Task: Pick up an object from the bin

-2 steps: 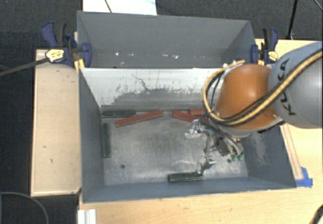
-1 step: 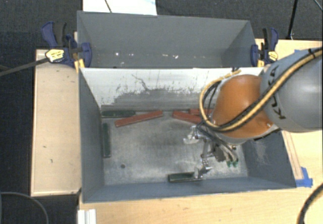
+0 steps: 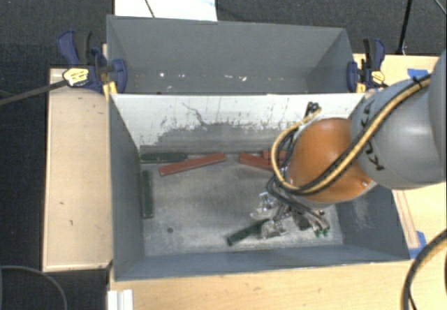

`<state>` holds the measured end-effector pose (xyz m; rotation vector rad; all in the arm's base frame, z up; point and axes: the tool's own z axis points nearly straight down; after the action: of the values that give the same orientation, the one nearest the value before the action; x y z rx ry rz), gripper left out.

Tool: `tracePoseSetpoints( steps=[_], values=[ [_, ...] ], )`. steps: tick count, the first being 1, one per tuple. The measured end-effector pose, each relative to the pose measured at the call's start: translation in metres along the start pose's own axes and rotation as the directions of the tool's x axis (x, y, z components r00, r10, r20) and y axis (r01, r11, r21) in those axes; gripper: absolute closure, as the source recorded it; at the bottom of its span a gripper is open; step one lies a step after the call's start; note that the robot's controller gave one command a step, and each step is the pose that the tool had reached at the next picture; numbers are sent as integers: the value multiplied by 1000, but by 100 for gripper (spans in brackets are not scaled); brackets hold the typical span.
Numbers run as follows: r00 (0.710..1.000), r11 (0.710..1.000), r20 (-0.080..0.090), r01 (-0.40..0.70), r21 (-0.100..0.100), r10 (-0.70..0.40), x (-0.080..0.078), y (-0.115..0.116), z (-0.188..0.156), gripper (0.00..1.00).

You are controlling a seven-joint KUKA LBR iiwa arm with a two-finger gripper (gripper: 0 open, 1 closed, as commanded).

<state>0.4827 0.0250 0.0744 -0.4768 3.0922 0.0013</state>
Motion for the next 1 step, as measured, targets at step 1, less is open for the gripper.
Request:
tracePoseSetpoints(
  steps=[1],
  values=[
    [1000,1000,0,-1,0,1,0,0,0,100]
  ],
)
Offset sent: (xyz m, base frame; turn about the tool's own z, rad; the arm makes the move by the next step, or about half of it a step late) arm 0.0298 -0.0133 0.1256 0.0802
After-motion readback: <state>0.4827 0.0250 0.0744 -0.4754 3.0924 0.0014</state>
